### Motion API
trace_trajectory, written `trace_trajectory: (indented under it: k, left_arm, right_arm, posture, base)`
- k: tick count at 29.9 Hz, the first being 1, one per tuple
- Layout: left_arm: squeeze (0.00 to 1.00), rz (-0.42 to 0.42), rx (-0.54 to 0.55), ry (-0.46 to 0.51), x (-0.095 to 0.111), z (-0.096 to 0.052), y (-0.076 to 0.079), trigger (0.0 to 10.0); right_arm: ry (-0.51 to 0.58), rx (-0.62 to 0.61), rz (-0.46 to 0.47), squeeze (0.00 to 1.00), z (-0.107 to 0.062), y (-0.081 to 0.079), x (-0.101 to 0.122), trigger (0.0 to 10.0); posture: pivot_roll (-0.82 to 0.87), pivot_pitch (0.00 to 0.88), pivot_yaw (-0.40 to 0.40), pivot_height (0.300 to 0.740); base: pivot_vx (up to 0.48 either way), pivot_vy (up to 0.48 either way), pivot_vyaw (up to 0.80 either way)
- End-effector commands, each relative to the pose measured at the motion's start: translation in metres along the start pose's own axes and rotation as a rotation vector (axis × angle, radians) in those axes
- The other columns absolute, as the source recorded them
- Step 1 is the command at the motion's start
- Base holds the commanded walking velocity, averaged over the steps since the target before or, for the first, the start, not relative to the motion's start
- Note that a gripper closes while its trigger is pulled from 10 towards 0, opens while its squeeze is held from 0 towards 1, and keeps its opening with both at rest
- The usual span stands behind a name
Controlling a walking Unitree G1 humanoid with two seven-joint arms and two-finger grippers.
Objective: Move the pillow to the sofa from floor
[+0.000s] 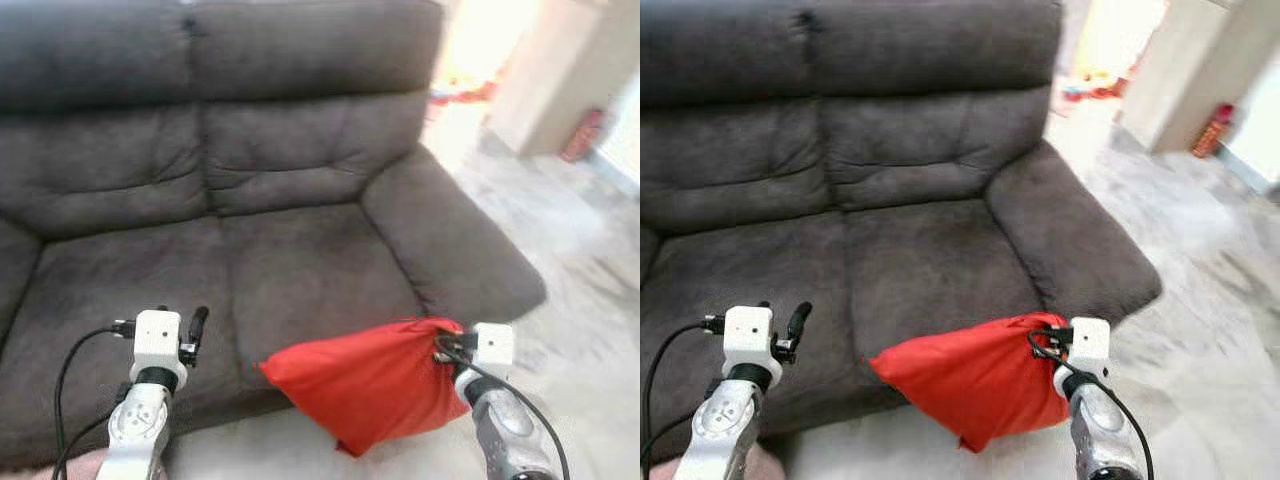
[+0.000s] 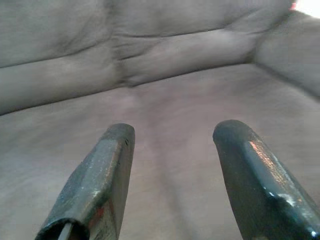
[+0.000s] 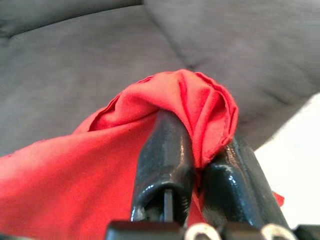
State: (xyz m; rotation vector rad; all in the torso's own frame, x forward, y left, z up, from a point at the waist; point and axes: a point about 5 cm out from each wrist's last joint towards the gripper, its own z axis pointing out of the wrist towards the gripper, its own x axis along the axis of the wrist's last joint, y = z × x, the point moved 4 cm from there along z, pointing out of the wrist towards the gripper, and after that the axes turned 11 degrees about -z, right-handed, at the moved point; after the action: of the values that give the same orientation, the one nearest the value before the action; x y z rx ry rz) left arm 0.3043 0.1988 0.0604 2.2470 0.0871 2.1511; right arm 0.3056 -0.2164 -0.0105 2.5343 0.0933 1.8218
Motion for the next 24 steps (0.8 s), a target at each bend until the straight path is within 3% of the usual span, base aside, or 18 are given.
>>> trace_trajectory:
  k: [1,9,13,18,22,24]
  left_arm:
    - [0.00,-0.002,0.000,0.001,0.001,-0.001,-0.004,10.0]
    - [0.00,0.062,-0.091,-0.088,-0.008,-0.002,-0.015,10.0]
    - [0.00,0.129,-0.222,-0.172,-0.018,-0.007,-0.009,10.0]
    - [0.00,0.135,-0.313,-0.236,-0.026,-0.011,-0.003,10.0]
    - [0.00,0.210,-0.487,-0.319,-0.035,-0.023,0.010,10.0]
    - [0.00,0.237,-0.516,-0.338,-0.038,-0.026,0.010,10.0]
  right_arm:
    - [0.124,-0.028,-0.007,0.00,0.008,0.007,0.033,10.0]
    - [0.154,0.060,-0.088,0.00,0.008,-0.005,0.041,10.0]
    - [0.183,0.100,-0.125,0.00,0.008,-0.005,0.052,10.0]
    - [0.208,0.172,-0.171,0.00,0.009,-0.010,0.064,10.0]
    - [0.196,0.341,-0.310,0.00,0.005,-0.024,0.068,10.0]
    - [0.180,0.398,-0.361,0.00,0.003,-0.027,0.067,10.0]
  posture:
    - [0.16,0.050,-0.089,0.740]
    - [0.15,0.055,-0.087,0.740]
    - [0.15,0.055,-0.087,0.740]
    - [0.15,0.051,-0.089,0.740]
    - [0.15,0.047,-0.093,0.740]
    - [0.15,0.048,-0.093,0.740]
  base:
    - [0.000,0.000,-0.80]
    - [0.000,0.000,-0.77]
    - [0.000,0.000,0.00]
    - [0.000,0.000,0.00]
    - [0.000,0.000,0.00]
    - [0.000,0.000,0.00]
